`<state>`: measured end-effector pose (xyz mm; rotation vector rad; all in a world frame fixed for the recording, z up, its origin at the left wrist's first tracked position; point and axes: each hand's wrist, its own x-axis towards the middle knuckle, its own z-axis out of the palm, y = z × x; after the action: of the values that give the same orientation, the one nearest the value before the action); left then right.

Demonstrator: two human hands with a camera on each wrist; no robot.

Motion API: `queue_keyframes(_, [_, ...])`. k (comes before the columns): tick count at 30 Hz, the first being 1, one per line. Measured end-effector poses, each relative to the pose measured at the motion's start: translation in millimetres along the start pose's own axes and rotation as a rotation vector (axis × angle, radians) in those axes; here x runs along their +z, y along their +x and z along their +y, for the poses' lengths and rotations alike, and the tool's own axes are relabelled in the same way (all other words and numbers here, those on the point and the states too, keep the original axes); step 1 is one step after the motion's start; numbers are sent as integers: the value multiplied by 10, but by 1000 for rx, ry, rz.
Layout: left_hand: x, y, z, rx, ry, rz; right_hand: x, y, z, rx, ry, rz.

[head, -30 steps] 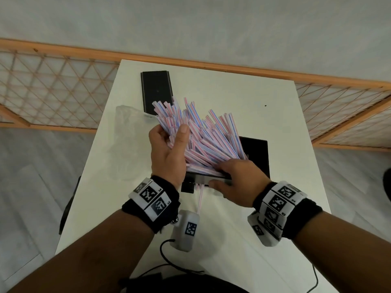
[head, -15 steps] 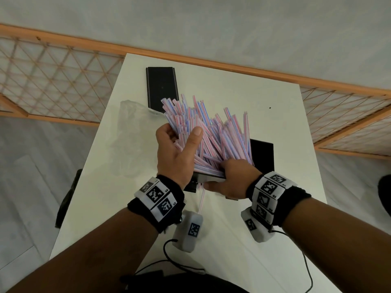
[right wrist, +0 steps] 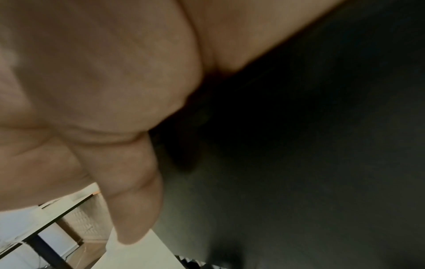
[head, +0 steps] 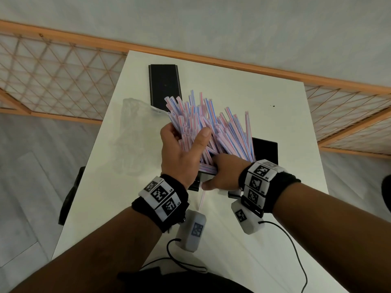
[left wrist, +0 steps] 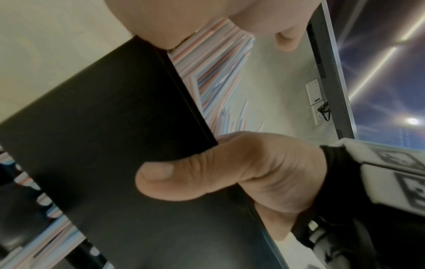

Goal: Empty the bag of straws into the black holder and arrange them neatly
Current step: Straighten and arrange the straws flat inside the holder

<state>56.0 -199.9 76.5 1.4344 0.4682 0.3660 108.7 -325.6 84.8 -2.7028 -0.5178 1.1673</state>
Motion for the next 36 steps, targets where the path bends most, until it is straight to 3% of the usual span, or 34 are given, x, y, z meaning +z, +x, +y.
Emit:
queue_keyframes(10, [29,-36,75,-24,-3,-43,-98,-31,-27,-51,105,51])
queue_keyframes(14, [21,-9,85,-27,89,2,-124,-150,1,-144,168,162])
queue_keyframes(19, [22,44,40,-51,210,22,-64,-236,174,-89,146,300])
queue_keyframes(25, [25,70,104,-108,-95,94,76,-485,312,-254,94,636])
queue_keyframes(30, [26,79,101,-88,-141,68,139,-398,307,-170,-17,343])
queue_keyframes(36, [3,65,33,-48,-109,19,126,-263,138,-60,-66,200])
